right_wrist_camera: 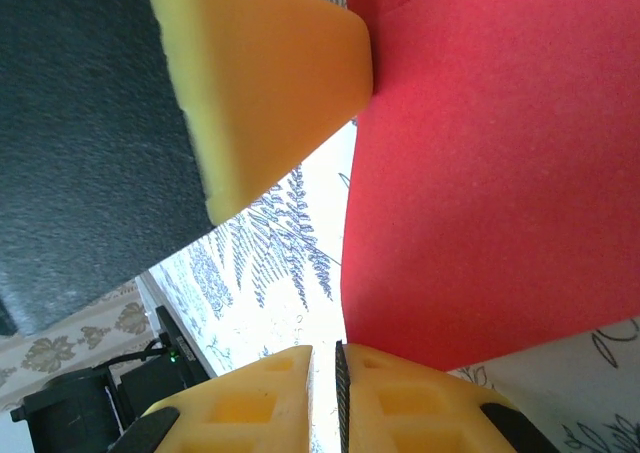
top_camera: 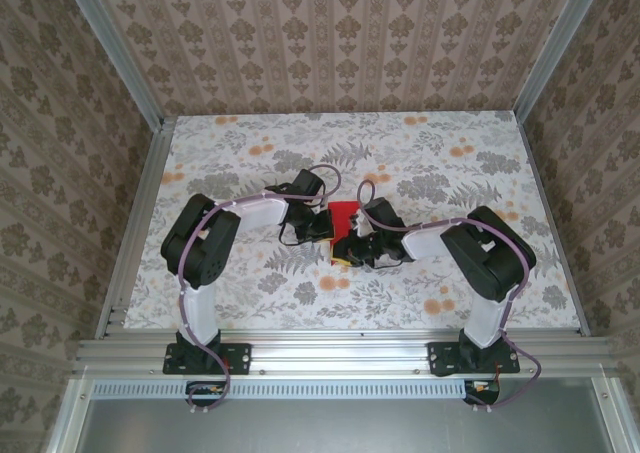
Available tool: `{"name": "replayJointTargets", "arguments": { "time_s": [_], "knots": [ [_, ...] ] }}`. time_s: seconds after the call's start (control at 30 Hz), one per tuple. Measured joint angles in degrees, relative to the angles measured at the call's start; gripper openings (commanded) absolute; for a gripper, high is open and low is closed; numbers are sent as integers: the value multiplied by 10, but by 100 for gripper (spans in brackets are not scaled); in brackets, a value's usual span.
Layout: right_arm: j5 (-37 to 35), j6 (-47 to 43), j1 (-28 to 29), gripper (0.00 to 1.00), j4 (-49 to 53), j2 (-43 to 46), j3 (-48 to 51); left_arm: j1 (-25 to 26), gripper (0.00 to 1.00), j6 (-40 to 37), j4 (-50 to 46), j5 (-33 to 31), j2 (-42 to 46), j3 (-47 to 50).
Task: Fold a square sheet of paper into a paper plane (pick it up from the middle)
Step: Third fold the triangle at the center of the table.
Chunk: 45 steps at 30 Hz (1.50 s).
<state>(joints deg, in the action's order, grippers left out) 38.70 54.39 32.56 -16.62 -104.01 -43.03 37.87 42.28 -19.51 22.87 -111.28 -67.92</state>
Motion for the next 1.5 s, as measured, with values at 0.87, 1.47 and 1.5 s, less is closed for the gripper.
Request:
{"name": "replayJointTargets", "arguments": {
  "time_s": [0.87, 1.47, 1.5],
  "knots": [
    [-1, -3, 6, 16, 9, -23, -23, 0, 6, 1, 0, 0, 0, 0],
    [-53, -36, 20, 14, 109, -22, -64, 0, 6, 2, 0, -1, 0, 0],
    [-57, -37, 21, 14, 115, -22, -67, 0, 6, 2, 0, -1, 0, 0]
  ]
}}
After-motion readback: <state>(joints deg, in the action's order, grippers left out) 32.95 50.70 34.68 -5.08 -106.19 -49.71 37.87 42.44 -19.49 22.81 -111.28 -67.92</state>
